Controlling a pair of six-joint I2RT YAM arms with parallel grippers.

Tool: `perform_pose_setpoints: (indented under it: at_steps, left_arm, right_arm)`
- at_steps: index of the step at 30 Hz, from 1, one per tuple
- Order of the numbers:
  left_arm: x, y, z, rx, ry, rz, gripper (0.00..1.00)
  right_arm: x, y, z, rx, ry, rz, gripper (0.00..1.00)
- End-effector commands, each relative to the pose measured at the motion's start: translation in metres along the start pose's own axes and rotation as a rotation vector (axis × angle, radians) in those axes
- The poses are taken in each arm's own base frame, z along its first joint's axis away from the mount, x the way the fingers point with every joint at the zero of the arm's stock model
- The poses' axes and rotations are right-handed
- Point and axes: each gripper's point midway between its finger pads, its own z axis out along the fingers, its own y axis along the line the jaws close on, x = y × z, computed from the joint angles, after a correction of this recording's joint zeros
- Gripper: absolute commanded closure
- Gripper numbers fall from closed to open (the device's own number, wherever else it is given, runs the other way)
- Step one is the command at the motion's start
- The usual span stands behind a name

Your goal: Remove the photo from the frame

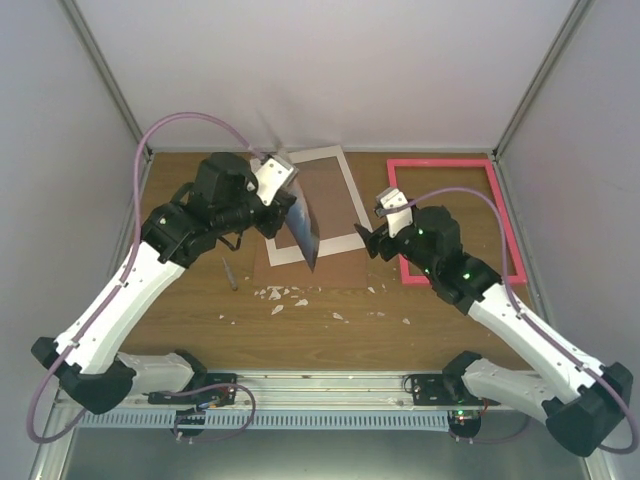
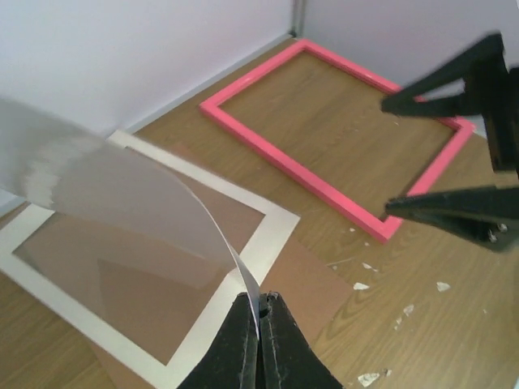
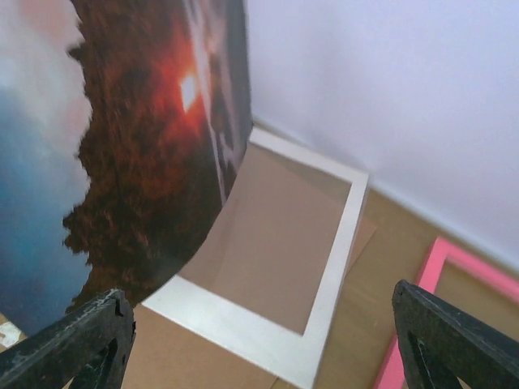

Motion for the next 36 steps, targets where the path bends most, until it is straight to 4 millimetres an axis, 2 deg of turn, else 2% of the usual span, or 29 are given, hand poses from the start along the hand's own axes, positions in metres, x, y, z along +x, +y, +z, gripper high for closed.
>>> perform_pose_setpoints:
  at_steps: [1, 6, 13, 19, 27, 31, 36]
  left_arm:
    - [-0.008, -0.024, -0.002, 0.029, -0.011, 0.141, 1.00]
    - [-0.006, -0.036, -0.002, 0.013, -0.006, 0.227, 1.00]
    - [-0.003, -0.031, 0.003, -0.074, 0.021, 0.337, 1.00]
    - [0.000, -0.028, 0.006, -0.125, 0.026, 0.426, 1.00]
    - [-0.002, -0.036, -0.002, -0.122, 0.008, 0.506, 1.00]
    - [-0.002, -0.035, -0.005, -0.141, 0.005, 0.526, 1.00]
    - [-0.004, -0.038, -0.008, -0.141, -0.010, 0.553, 1.00]
  right_arm:
    - [-0.040, 0.002, -0.023, -0.021, -0.125, -0.167, 0.13]
    - [-0.063, 0.010, -0.041, -0.057, -0.218, -0.314, 0.10]
    - [-0.082, 0.022, -0.054, -0.102, -0.287, -0.533, 0.08]
    - [-0.100, 0.019, -0.056, -0.070, -0.312, -0.708, 0.05]
    - [-0.093, 0.015, -0.029, -0.084, -0.194, -0.810, 0.08]
    - [-0.082, 0.022, -0.025, -0.144, -0.152, -0.826, 0.15]
    - [-0.068, 0.024, -0.023, -0.190, -0.079, -0.816, 0.28]
